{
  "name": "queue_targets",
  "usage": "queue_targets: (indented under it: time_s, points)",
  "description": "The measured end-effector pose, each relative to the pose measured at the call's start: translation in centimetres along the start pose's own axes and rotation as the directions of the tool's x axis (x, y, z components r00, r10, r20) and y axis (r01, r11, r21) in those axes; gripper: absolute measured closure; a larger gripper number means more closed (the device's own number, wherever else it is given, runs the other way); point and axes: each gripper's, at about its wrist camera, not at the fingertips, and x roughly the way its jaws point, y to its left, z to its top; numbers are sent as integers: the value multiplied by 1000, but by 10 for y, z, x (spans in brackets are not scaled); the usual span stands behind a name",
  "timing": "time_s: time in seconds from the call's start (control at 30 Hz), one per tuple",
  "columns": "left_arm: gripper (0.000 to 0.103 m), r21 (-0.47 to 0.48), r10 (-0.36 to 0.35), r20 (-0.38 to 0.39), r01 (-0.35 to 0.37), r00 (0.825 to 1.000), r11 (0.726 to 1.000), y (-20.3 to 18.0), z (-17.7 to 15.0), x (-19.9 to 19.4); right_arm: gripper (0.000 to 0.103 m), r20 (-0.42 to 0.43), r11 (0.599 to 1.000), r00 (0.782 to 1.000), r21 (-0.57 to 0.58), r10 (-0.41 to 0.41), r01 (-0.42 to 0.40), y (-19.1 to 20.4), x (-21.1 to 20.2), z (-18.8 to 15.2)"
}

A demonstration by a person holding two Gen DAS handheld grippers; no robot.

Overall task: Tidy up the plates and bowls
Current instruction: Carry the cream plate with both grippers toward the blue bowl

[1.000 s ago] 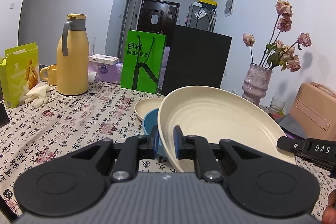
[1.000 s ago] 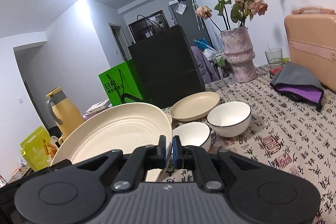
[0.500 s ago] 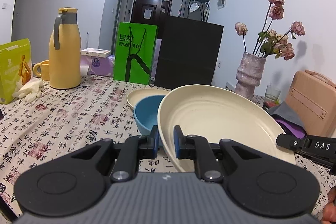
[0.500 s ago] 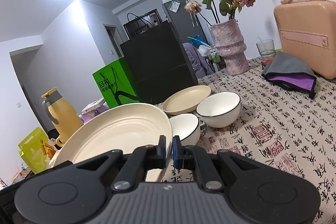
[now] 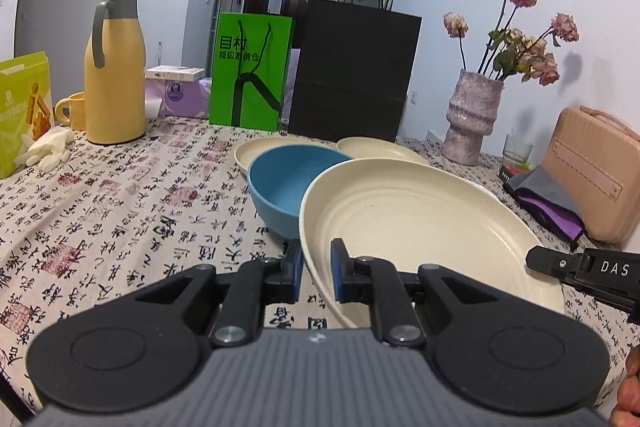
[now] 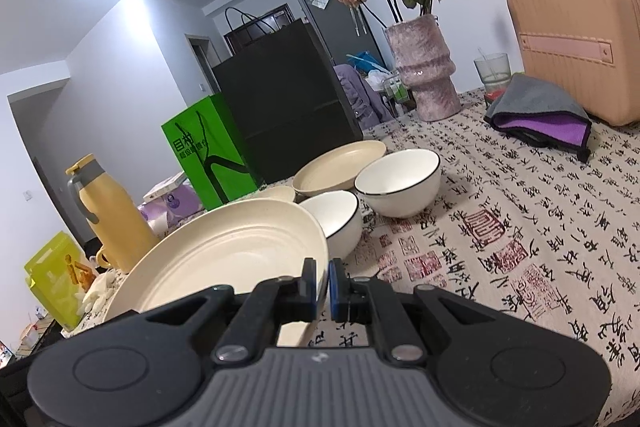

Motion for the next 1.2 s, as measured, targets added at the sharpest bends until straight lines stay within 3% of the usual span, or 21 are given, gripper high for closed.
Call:
queue_targets:
  time_s: [1.2]
  points:
    - [88, 35, 6, -136, -2, 991, 999, 5, -31, 34, 97, -128, 999, 991, -1, -47, 47, -19, 34, -29]
